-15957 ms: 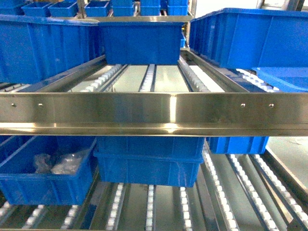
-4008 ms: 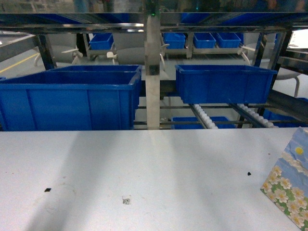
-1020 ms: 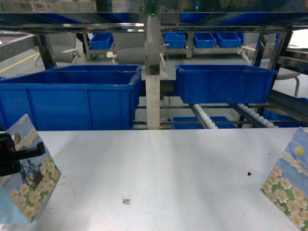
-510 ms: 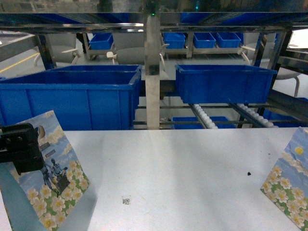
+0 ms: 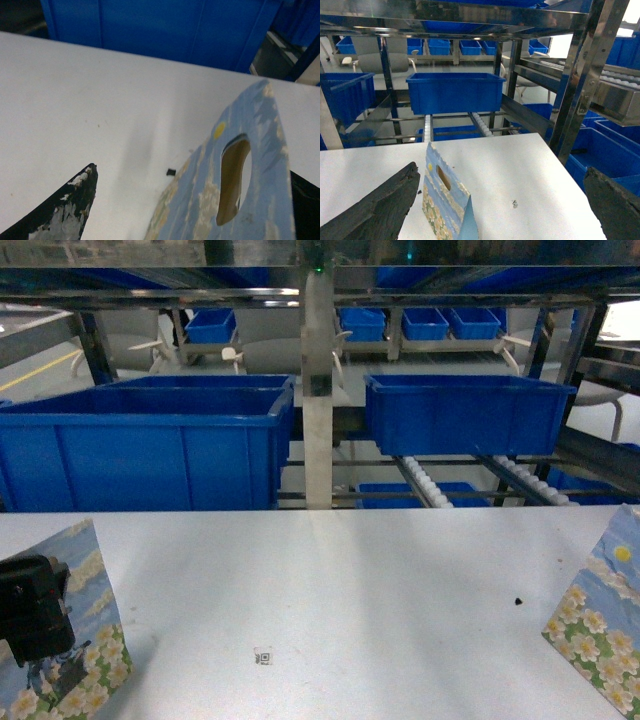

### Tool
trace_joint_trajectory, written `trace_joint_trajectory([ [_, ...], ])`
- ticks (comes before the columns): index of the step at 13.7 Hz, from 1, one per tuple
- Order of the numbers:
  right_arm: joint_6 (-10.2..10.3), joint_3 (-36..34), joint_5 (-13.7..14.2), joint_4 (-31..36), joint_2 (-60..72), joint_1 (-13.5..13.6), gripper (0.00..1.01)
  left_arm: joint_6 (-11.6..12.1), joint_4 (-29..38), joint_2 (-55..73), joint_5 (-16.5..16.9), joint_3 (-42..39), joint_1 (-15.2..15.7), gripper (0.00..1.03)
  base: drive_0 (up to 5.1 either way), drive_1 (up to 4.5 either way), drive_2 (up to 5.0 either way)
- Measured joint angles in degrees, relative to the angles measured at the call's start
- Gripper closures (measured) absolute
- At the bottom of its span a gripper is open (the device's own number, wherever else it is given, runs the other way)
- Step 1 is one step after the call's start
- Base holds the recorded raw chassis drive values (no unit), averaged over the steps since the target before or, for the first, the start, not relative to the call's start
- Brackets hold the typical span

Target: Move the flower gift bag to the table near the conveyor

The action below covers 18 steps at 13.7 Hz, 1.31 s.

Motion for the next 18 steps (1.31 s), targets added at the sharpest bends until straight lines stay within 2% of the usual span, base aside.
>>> trace_joint_trajectory([
  [3, 0.00, 0.00, 0.00, -0.02, 0.00, 0.00, 0.03, -2.45, -6.51, -7.13, 1.62, -2.29, -0.07, 0.05, 0.0, 0.00, 0.0],
  [6, 0.00, 0.00, 0.00, 0.00, 0.00, 0.00, 0.03, -2.38, -10.01, -15.06, 3.21, -5.05, -0.28, 0.05, 0.0, 0.00, 0.0],
  [9, 0.00, 0.00, 0.00, 0.00, 0.00, 0.00, 0.03, -2.14, -10.45, -20.57, 4.66, -6.10, 0.59, 0.05, 0.0, 0.00, 0.0],
  [11, 0.00, 0.00, 0.00, 0.00, 0.00, 0.00, 0.03, -1.29, -13.79, -26.75, 6.67, -5.95, 3.23, 0.05, 0.0, 0.00, 0.0],
  [12, 0.00, 0.00, 0.00, 0.00, 0.00, 0.00, 0.03, -0.02, -16.70, -30.29, 8.15, -5.68, 5.18, 0.05, 0.0, 0.00, 0.0],
  [15, 0.00, 0.00, 0.00, 0.00, 0.00, 0.00, 0.03, 4.48, -33.29, -47.69, 15.15, -2.82, 10.32, 0.05, 0.0, 0.00, 0.0],
  [16, 0.00, 0.00, 0.00, 0.00, 0.00, 0.00, 0.03, 6.05, -41.81, -55.78, 18.23, -2.14, 12.87, 0.05, 0.0, 0.00, 0.0],
  [18, 0.00, 0.00, 0.00, 0.00, 0.00, 0.00, 0.03, 8.66, -60.17, -72.50, 24.30, -2.08, 20.33, 0.05, 0.0, 0.00, 0.0],
])
